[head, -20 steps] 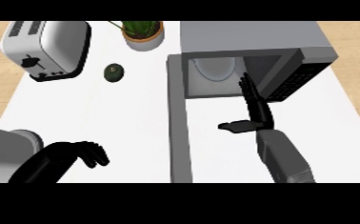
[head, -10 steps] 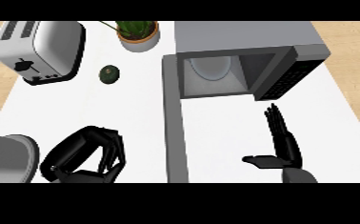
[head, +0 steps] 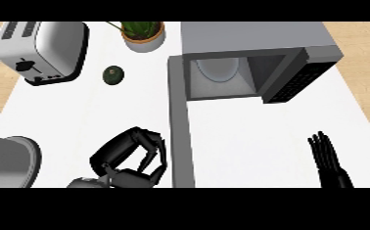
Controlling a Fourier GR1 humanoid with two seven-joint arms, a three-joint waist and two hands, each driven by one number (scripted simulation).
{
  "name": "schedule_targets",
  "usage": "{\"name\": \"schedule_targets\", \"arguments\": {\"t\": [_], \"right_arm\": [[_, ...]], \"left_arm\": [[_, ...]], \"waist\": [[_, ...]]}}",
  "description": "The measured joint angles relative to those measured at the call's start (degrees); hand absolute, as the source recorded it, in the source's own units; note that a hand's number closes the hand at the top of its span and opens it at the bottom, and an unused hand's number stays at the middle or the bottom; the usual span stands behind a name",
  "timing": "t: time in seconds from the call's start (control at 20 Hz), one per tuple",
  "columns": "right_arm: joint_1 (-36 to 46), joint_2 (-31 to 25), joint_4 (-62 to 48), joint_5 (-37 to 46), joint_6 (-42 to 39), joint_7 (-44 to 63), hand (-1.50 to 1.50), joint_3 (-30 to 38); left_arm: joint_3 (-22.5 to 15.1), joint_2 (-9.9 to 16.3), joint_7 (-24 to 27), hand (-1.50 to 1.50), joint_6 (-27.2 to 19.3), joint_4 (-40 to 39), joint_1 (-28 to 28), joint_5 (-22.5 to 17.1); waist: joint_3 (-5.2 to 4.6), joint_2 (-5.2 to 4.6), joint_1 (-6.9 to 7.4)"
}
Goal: Pick up the milk, place it into the microwave and close the microwave
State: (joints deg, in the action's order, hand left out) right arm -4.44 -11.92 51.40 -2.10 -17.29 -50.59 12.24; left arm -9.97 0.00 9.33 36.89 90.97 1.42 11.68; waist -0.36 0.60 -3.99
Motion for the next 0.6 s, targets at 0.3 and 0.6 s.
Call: {"name": "schedule_targets", "arguments": {"t": [0.3,0.6], "right_arm": [[-10.5,-1.8,17.4,-5.4,-3.9,4.0,-1.5,-1.6],[-18.0,-2.8,33.2,-11.3,-7.8,9.7,-1.5,-4.5]], "left_arm": [[-10.7,0.1,4.3,1.5,-9.1,-6.8,2.6,1.3],[-23.6,0.2,3.7,1.5,-20.3,-13.2,5.5,-1.7]], "waist": [[0.04,-0.22,0.21],[0.07,-0.44,0.03]]}}
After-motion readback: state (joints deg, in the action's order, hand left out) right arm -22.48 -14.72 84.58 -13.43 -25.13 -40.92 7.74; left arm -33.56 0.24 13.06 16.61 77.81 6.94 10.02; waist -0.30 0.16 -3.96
